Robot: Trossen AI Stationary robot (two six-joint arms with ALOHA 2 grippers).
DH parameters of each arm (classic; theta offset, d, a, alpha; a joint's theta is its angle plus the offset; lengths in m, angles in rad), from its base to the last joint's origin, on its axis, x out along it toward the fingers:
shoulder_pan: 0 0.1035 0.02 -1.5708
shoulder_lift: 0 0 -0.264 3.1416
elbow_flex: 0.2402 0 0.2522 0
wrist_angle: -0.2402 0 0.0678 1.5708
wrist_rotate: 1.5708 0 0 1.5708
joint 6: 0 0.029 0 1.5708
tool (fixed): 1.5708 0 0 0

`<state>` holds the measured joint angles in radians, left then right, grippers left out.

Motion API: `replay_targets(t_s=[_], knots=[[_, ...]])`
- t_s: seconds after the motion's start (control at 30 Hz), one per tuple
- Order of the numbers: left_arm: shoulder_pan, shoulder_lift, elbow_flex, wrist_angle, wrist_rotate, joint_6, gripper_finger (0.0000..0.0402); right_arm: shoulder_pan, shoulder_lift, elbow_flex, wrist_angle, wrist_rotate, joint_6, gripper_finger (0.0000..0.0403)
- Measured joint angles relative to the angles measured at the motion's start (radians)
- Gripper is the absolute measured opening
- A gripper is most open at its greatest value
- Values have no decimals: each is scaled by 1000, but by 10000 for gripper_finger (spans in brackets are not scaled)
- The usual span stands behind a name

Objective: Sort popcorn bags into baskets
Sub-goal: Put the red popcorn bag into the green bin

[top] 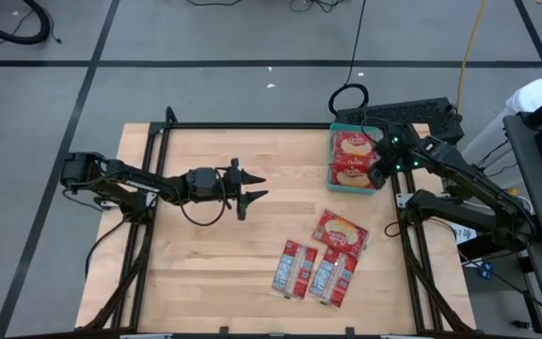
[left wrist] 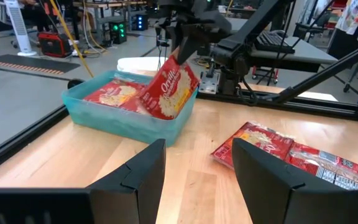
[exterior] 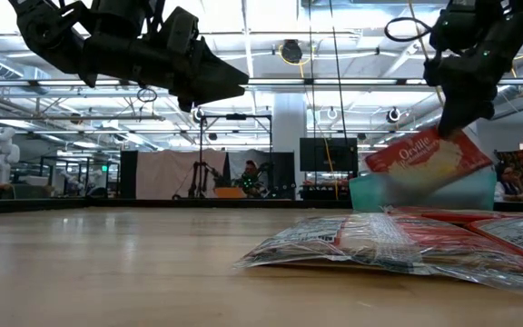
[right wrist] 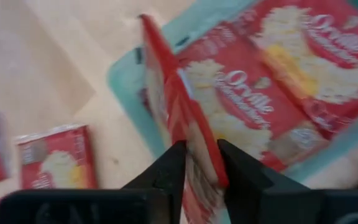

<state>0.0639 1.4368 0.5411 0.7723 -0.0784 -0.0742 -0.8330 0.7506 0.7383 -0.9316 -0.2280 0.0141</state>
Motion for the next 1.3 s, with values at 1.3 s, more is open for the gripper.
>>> replay_targets(t_s=[1.3], knots=[[0,0,0,1,0,27,186,262,234,0,239,252,326,106]])
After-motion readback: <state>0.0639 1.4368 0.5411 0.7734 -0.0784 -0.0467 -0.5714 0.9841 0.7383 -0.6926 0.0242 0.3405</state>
